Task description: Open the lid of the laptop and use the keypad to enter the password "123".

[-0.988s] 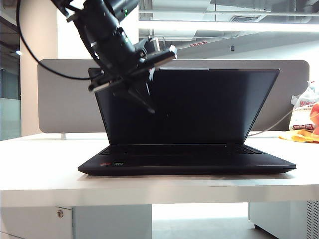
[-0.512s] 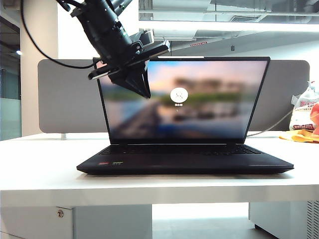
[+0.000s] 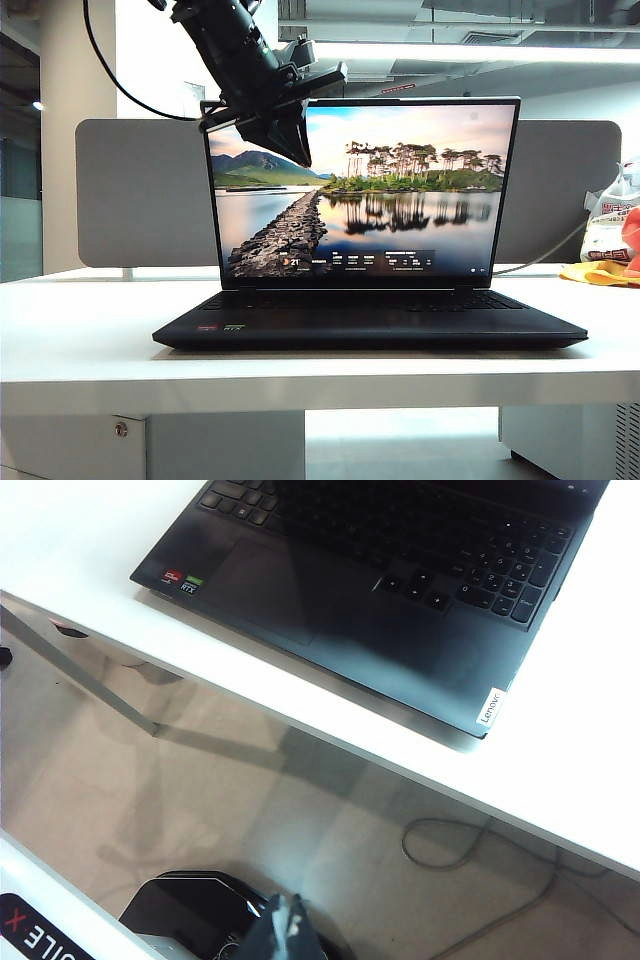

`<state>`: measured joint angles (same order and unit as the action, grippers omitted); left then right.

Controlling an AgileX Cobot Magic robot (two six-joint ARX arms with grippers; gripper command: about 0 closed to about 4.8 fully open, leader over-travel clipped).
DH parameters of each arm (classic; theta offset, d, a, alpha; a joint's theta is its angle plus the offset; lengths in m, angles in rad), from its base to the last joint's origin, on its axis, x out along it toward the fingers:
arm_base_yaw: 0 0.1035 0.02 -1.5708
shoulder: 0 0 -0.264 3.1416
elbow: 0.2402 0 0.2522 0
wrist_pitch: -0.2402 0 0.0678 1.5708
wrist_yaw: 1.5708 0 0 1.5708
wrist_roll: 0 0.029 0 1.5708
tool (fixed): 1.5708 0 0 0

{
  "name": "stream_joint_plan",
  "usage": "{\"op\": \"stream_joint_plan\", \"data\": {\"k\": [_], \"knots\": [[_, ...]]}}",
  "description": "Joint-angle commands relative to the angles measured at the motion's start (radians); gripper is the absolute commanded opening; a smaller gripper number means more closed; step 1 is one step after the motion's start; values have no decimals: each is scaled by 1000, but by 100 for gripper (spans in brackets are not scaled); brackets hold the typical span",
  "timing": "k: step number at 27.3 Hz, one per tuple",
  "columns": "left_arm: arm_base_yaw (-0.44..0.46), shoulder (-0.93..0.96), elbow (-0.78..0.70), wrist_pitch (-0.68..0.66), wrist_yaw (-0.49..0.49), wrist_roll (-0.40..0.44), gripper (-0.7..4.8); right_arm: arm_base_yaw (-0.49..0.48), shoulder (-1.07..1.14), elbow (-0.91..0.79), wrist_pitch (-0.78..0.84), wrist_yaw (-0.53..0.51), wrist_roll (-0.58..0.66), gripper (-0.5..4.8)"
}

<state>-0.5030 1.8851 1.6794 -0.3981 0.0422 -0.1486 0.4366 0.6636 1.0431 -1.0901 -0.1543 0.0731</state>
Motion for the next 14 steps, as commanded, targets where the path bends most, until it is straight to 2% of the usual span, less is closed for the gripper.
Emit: {"op": "stream_joint_plan", "data": {"k": [1,14], "knots": [[19,18,60,51,-12,18,7,0,-2,4,12,0,-3,-5],[72,68,102,162,6,18,-5,0,1,4,14,29,-2,-5]]}}
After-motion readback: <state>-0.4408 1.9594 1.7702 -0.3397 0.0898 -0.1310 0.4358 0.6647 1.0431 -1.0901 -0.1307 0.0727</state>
